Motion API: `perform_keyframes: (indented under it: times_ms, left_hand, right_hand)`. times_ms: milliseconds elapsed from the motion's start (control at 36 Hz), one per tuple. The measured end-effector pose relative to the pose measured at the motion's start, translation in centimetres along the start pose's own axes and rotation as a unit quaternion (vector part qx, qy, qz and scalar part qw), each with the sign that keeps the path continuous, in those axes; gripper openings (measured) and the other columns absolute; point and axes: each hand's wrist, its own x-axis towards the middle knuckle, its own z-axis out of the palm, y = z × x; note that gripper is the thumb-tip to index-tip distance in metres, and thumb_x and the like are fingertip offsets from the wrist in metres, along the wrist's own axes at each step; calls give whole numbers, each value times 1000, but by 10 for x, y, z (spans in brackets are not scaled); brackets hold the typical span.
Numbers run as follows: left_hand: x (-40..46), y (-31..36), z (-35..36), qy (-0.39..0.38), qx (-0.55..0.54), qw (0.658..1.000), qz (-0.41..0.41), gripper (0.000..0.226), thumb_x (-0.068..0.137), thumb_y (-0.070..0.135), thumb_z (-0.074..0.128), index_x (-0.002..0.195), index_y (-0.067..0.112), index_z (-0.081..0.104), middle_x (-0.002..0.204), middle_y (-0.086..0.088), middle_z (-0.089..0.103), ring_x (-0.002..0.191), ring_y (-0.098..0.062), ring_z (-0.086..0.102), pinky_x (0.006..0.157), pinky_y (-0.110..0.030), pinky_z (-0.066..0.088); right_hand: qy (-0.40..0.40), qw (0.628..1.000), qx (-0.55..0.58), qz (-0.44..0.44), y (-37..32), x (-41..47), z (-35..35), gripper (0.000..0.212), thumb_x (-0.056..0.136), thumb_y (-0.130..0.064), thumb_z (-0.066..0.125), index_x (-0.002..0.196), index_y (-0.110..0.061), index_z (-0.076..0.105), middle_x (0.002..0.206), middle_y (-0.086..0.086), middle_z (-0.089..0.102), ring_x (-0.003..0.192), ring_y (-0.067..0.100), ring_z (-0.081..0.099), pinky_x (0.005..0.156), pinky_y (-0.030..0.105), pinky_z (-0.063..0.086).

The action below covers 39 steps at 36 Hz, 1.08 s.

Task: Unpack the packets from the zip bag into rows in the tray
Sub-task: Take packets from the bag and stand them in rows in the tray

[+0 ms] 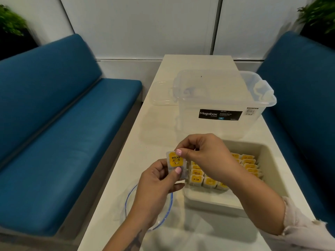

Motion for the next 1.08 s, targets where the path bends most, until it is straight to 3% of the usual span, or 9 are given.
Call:
perform_keyframes:
  times_ms: [139,250,417,528,750,833,944,1028,1083]
  left_hand:
    - [0,0,0,-40,10,999,-8,17,91,14,53,99,17,67,85,3,73,81,-7,69,67,-22,55]
    - [0,-2,4,-50,32,998,5,25,69,32,66,91,23,69,78,6,71,76,-5,65,67,-23,56]
    - [1,-1,5,-37,37,998,22,11,84,15,61,93,17,68,76,7,73,72,-3,67,62,-16,52]
    - [1,-2,3,-33,42,998,20,16,87,10,59,94,22,68,84,4,74,75,-6,68,65,-17,53]
    - [2,-5,7,-43,18,999,15,27,74,27,64,99,17,68,92,-3,74,86,-16,70,71,-24,55]
    - [3,-6,11,-36,22,999,26,14,82,13,63,94,16,69,84,-2,74,75,-12,69,65,-19,53]
    - [5,-8,19,-31,78,995,55,17,80,4,67,88,18,70,77,-1,74,68,-9,66,60,-18,52]
    - [5,-12,25,-39,139,987,71,21,77,9,72,86,27,71,78,3,73,71,-16,66,60,-23,53]
    - [5,-14,28,-42,195,976,90,24,74,13,75,90,31,71,79,10,73,71,-9,66,63,-19,51]
  right_hand:
    - [6,1000,5,9,1,-1,-3,11,81,-27,72,71,-29,70,71,-7,69,60,-4,53,61,19,46]
    - [6,1000,11,10,0,-2,-3,11,81,-26,73,71,-28,70,71,-6,70,59,-4,53,60,17,46]
    - [16,1000,19,19,0,-3,-8,9,82,-25,72,73,-27,71,75,-6,72,71,3,63,73,28,55]
    - [28,999,27,23,0,-4,-13,8,82,-24,72,74,-26,72,76,-5,72,77,10,67,77,34,56]
    - [11,1000,18,23,2,-7,-16,7,82,-27,71,76,-24,72,79,1,72,83,21,67,80,43,55]
    - [8,1000,-9,21,4,-10,-23,7,81,-29,72,75,-27,70,77,-4,71,72,8,63,73,35,55]
    - [-17,997,-80,11,3,-16,-38,14,79,-28,74,68,-33,67,59,-22,61,56,-12,50,55,9,35]
    - [-26,992,-121,17,4,-20,-52,17,80,-27,74,67,-34,66,55,-19,58,56,-13,50,52,7,36]
    - [-35,990,-137,23,7,-24,-60,16,80,-27,74,69,-34,66,58,-17,58,57,-12,50,52,8,37]
